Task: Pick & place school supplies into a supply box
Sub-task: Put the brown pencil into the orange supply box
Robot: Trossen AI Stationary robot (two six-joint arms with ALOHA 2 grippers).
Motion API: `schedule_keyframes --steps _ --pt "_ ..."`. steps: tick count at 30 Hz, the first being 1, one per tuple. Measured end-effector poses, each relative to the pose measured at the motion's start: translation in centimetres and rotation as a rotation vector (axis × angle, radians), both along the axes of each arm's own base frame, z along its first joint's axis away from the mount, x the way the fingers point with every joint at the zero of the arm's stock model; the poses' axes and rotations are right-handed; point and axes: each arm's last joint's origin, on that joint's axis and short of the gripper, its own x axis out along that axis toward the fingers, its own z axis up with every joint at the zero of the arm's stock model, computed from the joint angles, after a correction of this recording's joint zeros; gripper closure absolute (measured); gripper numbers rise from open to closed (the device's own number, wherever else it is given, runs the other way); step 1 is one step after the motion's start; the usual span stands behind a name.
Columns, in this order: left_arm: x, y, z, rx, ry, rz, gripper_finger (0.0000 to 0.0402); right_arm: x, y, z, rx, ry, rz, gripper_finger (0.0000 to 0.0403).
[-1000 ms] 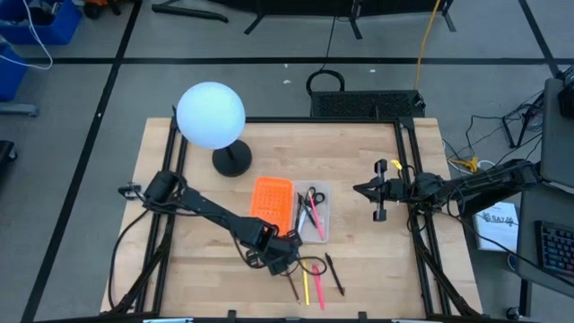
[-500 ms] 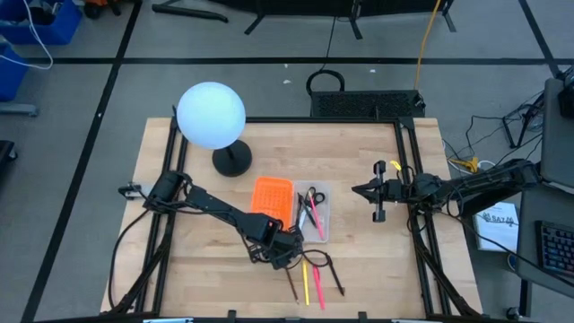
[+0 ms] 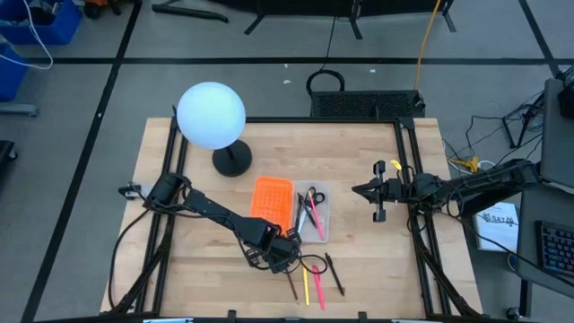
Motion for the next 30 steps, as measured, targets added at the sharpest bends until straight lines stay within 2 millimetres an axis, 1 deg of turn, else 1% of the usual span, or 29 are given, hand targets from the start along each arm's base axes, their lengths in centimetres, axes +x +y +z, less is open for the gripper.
schedule_keyframes --steps 4,6,8,10,12,14,17,21,24,27,30 --pt "-0.1 0.0 0.0 -0.005 0.005 -0.005 0.0364 0.0 0.0 0.0 0.009 0.0 0.001 0.0403" --pt "0.0 -0.1 0.0 -0.005 0.005 -0.004 0.0385 0.0 0.0 0.0 0.015 -0.001 0.002 0.0403" --pt "0.0 -0.1 0.0 -0.006 0.003 -0.004 0.0383 0.0 0.0 0.0 0.015 0.0 0.002 0.0403" --pt "-0.1 -0.1 0.0 0.0 0.0 -0.018 0.0372 0.0 0.0 0.0 0.016 0.0 0.002 0.0403" --pt "-0.2 -0.4 0.3 0.016 -0.015 -0.027 0.0368 0.0 0.0 0.0 0.021 0.0 0.003 0.0403" --pt "-0.4 -0.7 0.6 0.045 -0.029 -0.033 0.0372 0.0 0.0 -0.1 0.026 0.006 0.004 0.0403" --pt "-1.0 -1.2 1.6 0.079 -0.041 -0.045 0.0388 0.0 0.0 -0.2 0.04 0.014 0.006 0.0403" --pt "-1.9 -1.4 4.0 0.128 -0.094 -0.089 0.0389 0.0 0.0 -0.2 0.042 0.017 0.006 0.0403" --pt "-2.4 -1.3 5.4 0.198 -0.134 -0.123 0.0382 0.0 0.0 -0.2 0.042 0.014 0.006 0.0403" --pt "-2.7 -1.1 6.9 0.255 -0.191 -0.211 0.0383 0.0 0.0 -0.2 0.042 0.015 0.006 0.0403" --pt "-2.9 -0.7 8.0 0.35 -0.236 -0.325 0.0389 0.0 0.0 -0.2 0.043 0.015 0.006 0.0403"
